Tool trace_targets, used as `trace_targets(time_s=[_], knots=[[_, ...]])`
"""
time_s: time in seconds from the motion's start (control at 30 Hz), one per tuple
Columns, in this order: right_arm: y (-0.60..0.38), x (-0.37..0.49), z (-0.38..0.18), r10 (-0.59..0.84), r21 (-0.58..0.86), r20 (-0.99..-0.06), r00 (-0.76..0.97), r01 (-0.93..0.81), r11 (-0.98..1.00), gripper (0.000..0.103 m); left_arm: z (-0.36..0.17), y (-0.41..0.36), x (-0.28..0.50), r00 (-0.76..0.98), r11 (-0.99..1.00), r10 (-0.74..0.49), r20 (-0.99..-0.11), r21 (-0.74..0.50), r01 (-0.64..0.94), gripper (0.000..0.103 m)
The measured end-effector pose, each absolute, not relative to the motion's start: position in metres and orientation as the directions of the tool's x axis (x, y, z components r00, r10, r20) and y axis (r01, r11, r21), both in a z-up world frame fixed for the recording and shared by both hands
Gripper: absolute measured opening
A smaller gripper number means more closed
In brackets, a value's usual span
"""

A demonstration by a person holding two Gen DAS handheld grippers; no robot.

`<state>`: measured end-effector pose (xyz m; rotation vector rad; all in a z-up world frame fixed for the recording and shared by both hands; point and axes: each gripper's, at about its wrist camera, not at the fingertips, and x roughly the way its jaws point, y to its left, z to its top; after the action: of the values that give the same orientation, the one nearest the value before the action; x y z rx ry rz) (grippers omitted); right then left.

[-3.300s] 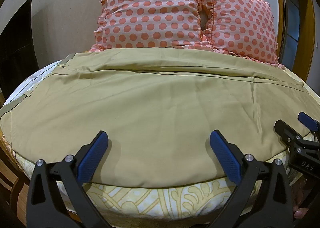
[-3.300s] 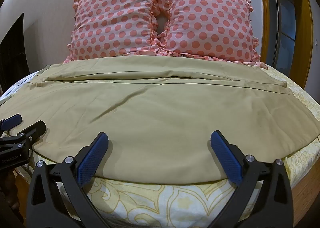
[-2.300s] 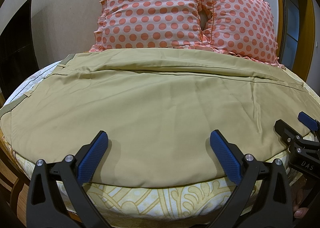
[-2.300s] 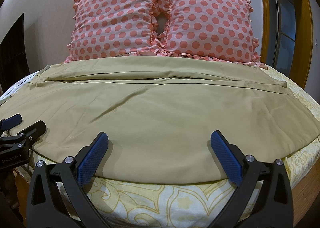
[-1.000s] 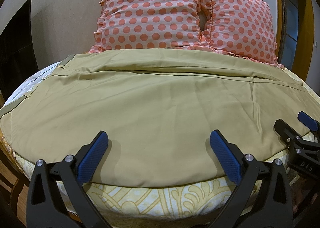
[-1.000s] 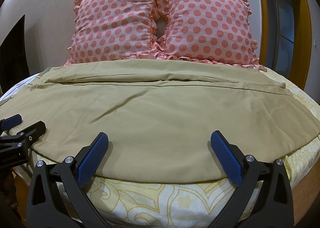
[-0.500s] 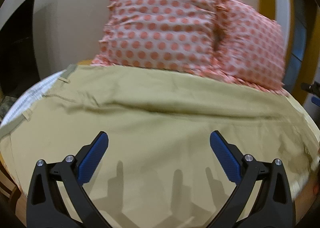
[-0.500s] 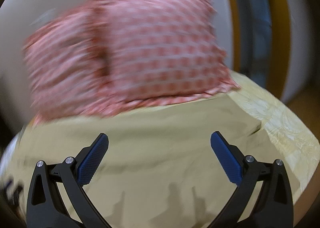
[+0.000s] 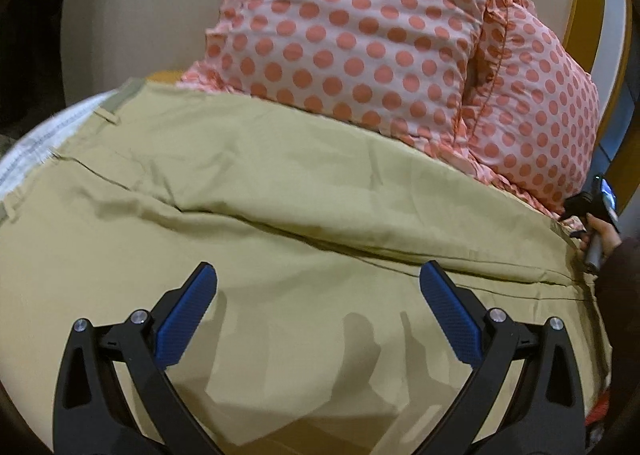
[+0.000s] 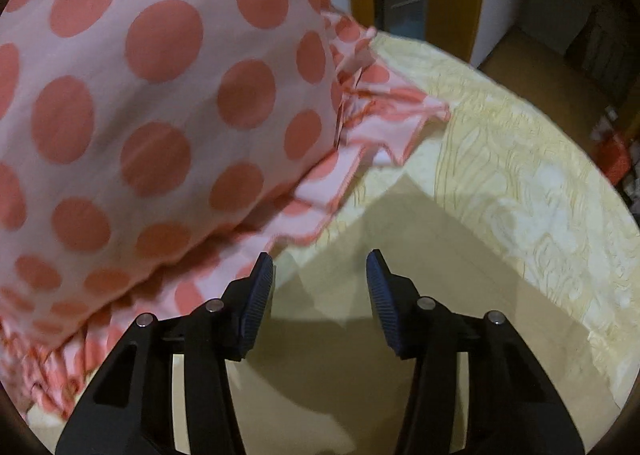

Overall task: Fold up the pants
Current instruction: 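Grasp the khaki pants hem with the right tool and lift it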

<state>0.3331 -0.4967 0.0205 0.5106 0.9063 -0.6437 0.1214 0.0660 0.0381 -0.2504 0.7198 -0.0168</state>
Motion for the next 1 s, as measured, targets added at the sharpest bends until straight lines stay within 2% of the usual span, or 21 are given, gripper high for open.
trace_targets(time_s=[0.1, 0.13, 0.17, 0.27, 0.33, 0.43, 0.53, 0.57, 0.67, 0.8, 0.83, 0.87, 0.93, 0.97, 1.0], knots=[[-0.492, 0.341, 0.016, -0.365, 0.026, -0.832, 0.419, 0.685, 0.728, 0.039, 0.032, 0.068, 0.125, 0.732, 0.963, -0.127, -0.669, -0.261, -0.071, 0.101], [-0.489, 0.336, 0.014, -0.365, 0.036, -0.818, 0.445, 0.671, 0.74, 0.029, 0.031, 0.068, 0.125, 0.731, 0.961, -0.13, -0.67, -0.266, -0.073, 0.101], [-0.491, 0.327, 0.012, -0.358, 0.059, -0.804, 0.476, 0.662, 0.747, 0.02, 0.031, 0.07, 0.125, 0.732, 0.959, -0.134, -0.668, -0.274, -0.074, 0.101], [-0.504, 0.307, 0.009, -0.278, 0.18, -0.776, 0.567, 0.621, 0.763, 0.005, 0.029, 0.072, 0.125, 0.73, 0.951, -0.15, -0.667, -0.299, -0.078, 0.101], [-0.513, 0.287, 0.01, -0.186, 0.328, -0.744, 0.641, 0.594, 0.735, 0.005, 0.029, 0.073, 0.125, 0.729, 0.949, -0.156, -0.666, -0.307, -0.077, 0.101], [-0.512, 0.236, 0.034, -0.083, 0.531, -0.594, 0.8, 0.468, 0.707, 0.005, 0.03, 0.076, 0.123, 0.738, 0.943, -0.162, -0.655, -0.324, -0.081, 0.101], [-0.504, 0.159, 0.054, -0.008, 0.652, -0.426, 0.904, 0.314, 0.69, 0.004, 0.031, 0.08, 0.12, 0.752, 0.933, -0.164, -0.638, -0.349, -0.093, 0.101], [-0.502, 0.133, 0.053, 0.005, 0.677, -0.396, 0.918, 0.288, 0.677, 0.004, 0.031, 0.081, 0.119, 0.755, 0.931, -0.164, -0.635, -0.353, -0.095, 0.101], [-0.491, 0.059, 0.036, 0.023, 0.732, -0.399, 0.917, 0.304, 0.609, 0.004, 0.033, 0.081, 0.117, 0.762, 0.93, -0.162, -0.627, -0.354, -0.093, 0.101], [-0.498, 0.033, -0.009, 0.112, 0.806, -0.473, 0.874, 0.377, 0.457, 0.006, 0.039, 0.075, 0.112, 0.783, 0.944, -0.126, -0.609, -0.316, -0.094, 0.101], [-0.497, 0.027, -0.012, 0.125, 0.811, -0.482, 0.867, 0.388, 0.438, 0.012, 0.041, 0.074, 0.11, 0.787, 0.948, -0.114, -0.606, -0.303, -0.095, 0.101], [-0.498, 0.026, -0.015, 0.134, 0.819, -0.489, 0.862, 0.4, 0.412, 0.026, 0.044, 0.074, 0.107, 0.791, 0.951, -0.108, -0.603, -0.293, -0.094, 0.101], [-0.493, 0.025, -0.014, 0.14, 0.832, -0.472, 0.871, 0.387, 0.397, 0.041, 0.05, 0.076, 0.1, 0.796, 0.953, -0.103, -0.596, -0.287, -0.092, 0.101], [-0.491, 0.026, -0.011, 0.132, 0.827, -0.469, 0.873, 0.382, 0.411, 0.048, 0.053, 0.079, 0.097, 0.801, 0.952, -0.099, -0.59, -0.29, -0.096, 0.101], [-0.488, 0.028, -0.009, 0.123, 0.82, -0.472, 0.873, 0.383, 0.426, 0.049, 0.056, 0.082, 0.095, 0.805, 0.951, -0.095, -0.586, -0.293, -0.102, 0.101]])
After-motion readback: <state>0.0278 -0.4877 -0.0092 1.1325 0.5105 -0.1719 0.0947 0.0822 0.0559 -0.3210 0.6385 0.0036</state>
